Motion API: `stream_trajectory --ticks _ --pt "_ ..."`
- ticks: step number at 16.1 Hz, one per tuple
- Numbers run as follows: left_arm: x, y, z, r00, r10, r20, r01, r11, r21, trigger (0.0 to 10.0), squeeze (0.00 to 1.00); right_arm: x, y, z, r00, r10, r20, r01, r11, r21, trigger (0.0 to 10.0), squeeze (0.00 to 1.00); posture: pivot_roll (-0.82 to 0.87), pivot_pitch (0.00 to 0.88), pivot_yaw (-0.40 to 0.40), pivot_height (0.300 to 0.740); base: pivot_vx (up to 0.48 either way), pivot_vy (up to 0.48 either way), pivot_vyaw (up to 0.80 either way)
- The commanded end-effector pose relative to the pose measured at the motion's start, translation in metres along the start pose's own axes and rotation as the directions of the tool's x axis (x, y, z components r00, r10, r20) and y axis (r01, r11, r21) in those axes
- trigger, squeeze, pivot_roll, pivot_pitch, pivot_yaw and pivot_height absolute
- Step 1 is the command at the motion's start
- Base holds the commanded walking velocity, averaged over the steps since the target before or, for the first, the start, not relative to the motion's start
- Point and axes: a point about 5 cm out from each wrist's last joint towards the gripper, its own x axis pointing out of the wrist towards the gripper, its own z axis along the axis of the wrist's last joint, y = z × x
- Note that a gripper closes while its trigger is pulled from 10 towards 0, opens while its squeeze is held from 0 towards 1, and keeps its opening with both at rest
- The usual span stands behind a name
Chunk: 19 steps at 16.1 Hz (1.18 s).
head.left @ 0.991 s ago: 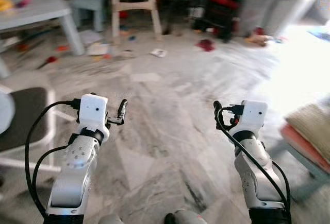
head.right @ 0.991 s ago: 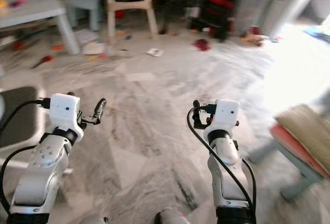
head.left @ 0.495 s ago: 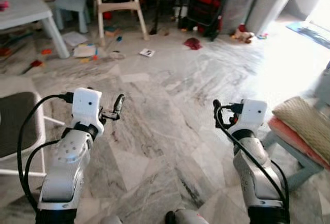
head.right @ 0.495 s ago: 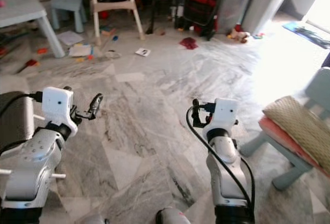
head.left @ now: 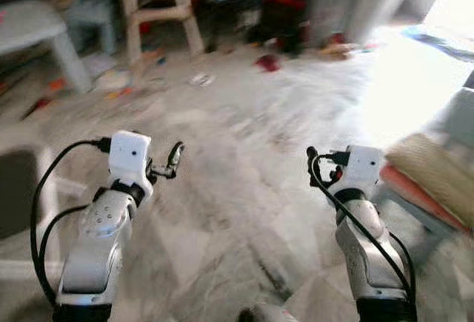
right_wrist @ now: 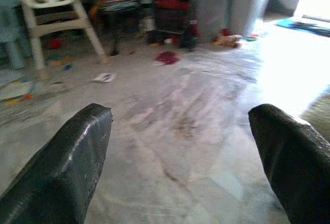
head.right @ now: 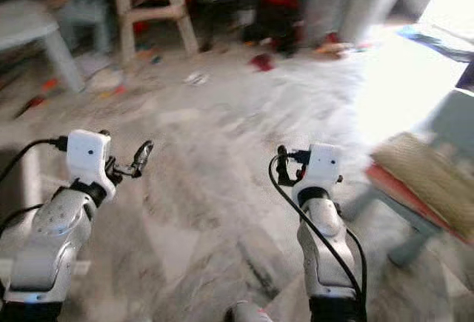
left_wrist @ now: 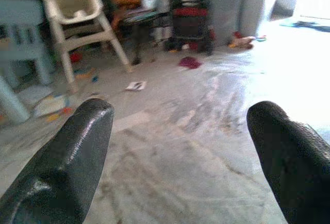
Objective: Move the pillow to the sofa
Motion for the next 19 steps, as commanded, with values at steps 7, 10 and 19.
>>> stream_trajectory --ticks 7,10,19 --pt "0.0066 -0.0043 0.0046 1.000 -0.019 0.023 0.019 1.000 -0.008 10.0 0.00 0.0004 -0.0080 0.0020 1.000 -0.021 -0.003 0.021 1.000 -0.022 10.0 0.00 -0.01 0.000 -0.054 0.740 0.392 0.000 -0.80" --pt "0.0073 -0.0036 0.0037 1.000 -0.013 0.018 0.013 1.000 -0.021 10.0 0.00 -0.0002 -0.0089 0.0014 1.000 -0.021 -0.006 0.021 0.999 -0.025 10.0 0.00 -0.01 0.000 -0.057 0.740 0.407 0.174 -0.80" --pt "0.0084 -0.0064 0.0011 1.000 -0.020 0.004 0.020 0.999 -0.031 10.0 0.00 -0.0004 -0.0110 0.0001 0.999 -0.030 -0.018 0.030 0.999 -0.020 10.0 0.00 -0.01 0.000 -0.059 0.740 0.339 0.339 -0.80"
